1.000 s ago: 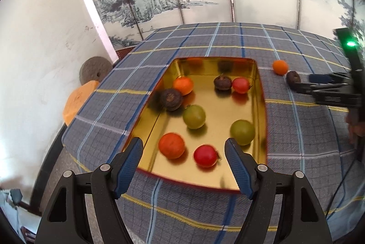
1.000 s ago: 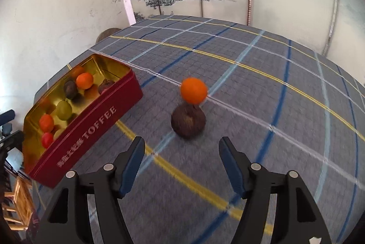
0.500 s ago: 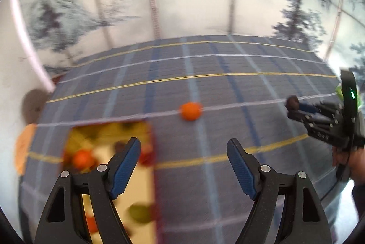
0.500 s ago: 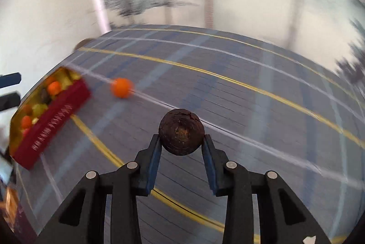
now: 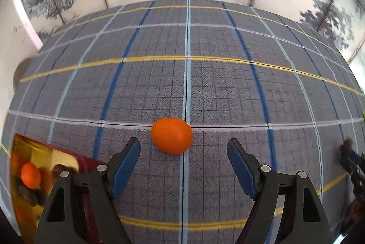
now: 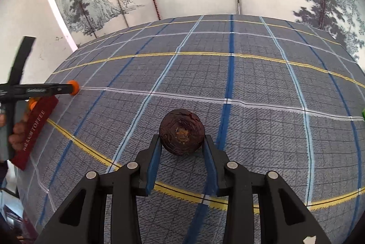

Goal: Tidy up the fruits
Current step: 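Grasp a brown fruit with the right gripper while the left grasps an orange, then carry the orange into the tin and open the left gripper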

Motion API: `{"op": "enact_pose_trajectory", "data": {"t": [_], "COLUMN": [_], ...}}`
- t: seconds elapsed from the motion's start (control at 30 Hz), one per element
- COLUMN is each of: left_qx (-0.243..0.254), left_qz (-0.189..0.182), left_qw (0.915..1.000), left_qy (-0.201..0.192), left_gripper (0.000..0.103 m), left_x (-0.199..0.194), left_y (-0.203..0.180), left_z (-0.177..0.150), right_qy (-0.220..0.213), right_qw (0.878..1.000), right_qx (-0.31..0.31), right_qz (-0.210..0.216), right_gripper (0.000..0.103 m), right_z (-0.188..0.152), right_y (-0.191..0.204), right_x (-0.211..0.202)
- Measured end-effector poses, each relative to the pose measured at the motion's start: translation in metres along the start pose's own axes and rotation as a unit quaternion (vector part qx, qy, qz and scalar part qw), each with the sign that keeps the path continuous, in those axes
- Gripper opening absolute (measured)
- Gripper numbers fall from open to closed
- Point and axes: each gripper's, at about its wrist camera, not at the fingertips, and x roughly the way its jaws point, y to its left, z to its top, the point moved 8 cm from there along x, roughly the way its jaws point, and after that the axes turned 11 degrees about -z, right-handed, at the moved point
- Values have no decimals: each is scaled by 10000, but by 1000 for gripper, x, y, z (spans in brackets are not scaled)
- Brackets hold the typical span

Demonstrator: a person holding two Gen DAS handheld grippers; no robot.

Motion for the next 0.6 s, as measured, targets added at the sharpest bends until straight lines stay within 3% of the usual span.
{"op": "enact_pose_trajectory", "data": {"t": [0.1,0.17,0.23,0.27,0.3,0.4,0.6], "left_qx": [-230,-46,48,55,21,-334,-349], "left_qz": [-104,-128,-43,-9,-75,-577,-846], "left_qw": [9996,9999,9998,9997,9996,9975,9947], "left_qy": [135,-63,-165,-229,-259,-223,-463], "left_gripper": [77,73,55,40,34,33,33], "left_x": [16,17,16,15,13,8,-32], "left_y": [3,-4,-6,-5,-3,2,-17], "left_z": [-8,-8,-6,-6,-5,-9,-41], "right_qy": [39,54,84,110,117,118,122], "right_qw": [10000,9999,9999,9998,9998,9998,9999], "right_qx": [-30,-36,-18,-10,-5,-2,32], "right_qz": [69,98,124,141,157,158,118], "right_gripper": [34,34,35,35,36,36,35], "right_z": [-5,-6,-6,-7,-7,-8,-7], "right_y": [0,1,0,-1,0,0,-2], "right_x": [0,0,1,2,2,2,3]}}
